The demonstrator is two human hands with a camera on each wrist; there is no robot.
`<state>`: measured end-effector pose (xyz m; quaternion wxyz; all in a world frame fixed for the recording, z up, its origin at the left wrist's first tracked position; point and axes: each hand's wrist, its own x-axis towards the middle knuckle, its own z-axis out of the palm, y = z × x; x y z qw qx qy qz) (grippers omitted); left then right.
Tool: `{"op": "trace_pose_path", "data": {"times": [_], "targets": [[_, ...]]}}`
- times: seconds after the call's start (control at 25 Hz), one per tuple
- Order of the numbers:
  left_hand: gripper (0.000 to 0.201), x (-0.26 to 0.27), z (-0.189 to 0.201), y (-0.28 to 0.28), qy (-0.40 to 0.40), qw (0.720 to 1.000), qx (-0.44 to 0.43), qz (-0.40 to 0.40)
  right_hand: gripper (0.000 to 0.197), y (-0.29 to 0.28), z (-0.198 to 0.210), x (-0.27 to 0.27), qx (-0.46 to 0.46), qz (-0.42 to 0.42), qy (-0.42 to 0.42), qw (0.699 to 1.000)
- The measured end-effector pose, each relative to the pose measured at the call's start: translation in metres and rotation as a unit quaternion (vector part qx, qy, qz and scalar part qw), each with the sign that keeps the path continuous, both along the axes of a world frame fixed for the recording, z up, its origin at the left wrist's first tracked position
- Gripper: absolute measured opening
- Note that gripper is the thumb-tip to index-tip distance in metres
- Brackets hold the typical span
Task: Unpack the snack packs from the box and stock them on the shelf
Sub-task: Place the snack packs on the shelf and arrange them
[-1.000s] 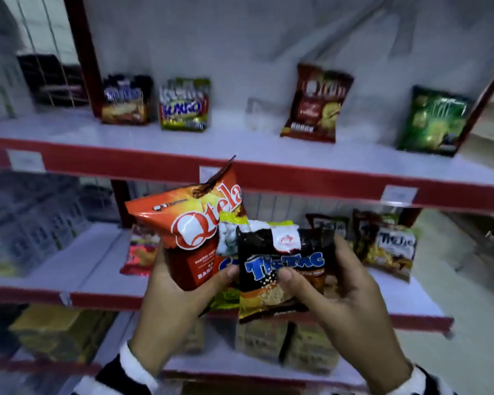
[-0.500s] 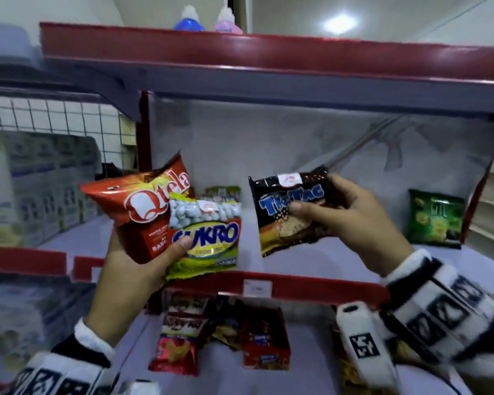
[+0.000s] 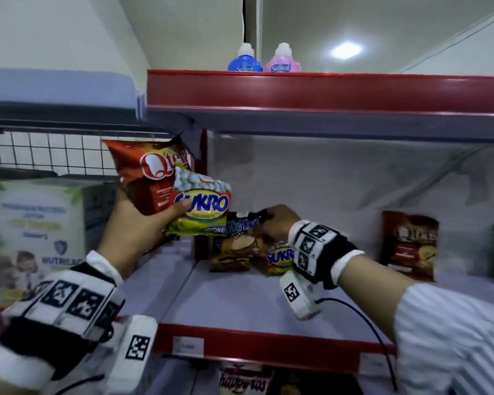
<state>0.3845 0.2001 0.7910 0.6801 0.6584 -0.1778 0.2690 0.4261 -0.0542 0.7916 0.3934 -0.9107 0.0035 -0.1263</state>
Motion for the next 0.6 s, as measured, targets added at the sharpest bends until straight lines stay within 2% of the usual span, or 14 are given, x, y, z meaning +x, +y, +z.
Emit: {"op": "trace_pose_path", "data": {"times": [0.12,0.24,0.36,0.44,0.48,0.52,0.56,0.6], "targets": [[0.081,0.016,0.003,0.011,-0.001,1.000,0.005,-0.022,0.038,0.021,-0.018,0.034,-0.031,-0.009,0.088,0.996],[0.068,0.026,-0.005,0.014,-0.004,0.999,0.008,-0.035,0.042,0.026,-0.031,0.054,-0.054,-0.031,0.160,0.985],[0.065,0.035,-0.017,0.009,0.025,0.997,0.001,-0.068,0.055,0.024,-0.038,0.055,-0.134,-0.056,0.184,0.972],[0.059,0.037,-0.024,0.002,0.047,0.994,0.000,-0.098,0.050,0.019,-0.031,0.047,-0.165,-0.061,0.177,0.968],[0.056,0.038,-0.025,-0.003,0.052,0.992,-0.001,-0.111,0.045,0.017,-0.023,0.041,-0.139,-0.059,0.154,0.976],[0.054,0.039,-0.026,-0.008,0.053,0.991,-0.006,-0.120,0.041,0.015,-0.011,0.033,-0.074,-0.050,0.118,0.989],[0.054,0.041,-0.026,-0.012,0.053,0.991,-0.009,-0.125,0.041,0.015,0.002,0.024,0.020,-0.024,0.090,0.996],[0.054,0.043,-0.026,-0.017,0.053,0.990,-0.011,-0.130,0.044,0.015,0.014,0.014,0.117,0.029,0.075,0.990]]}}
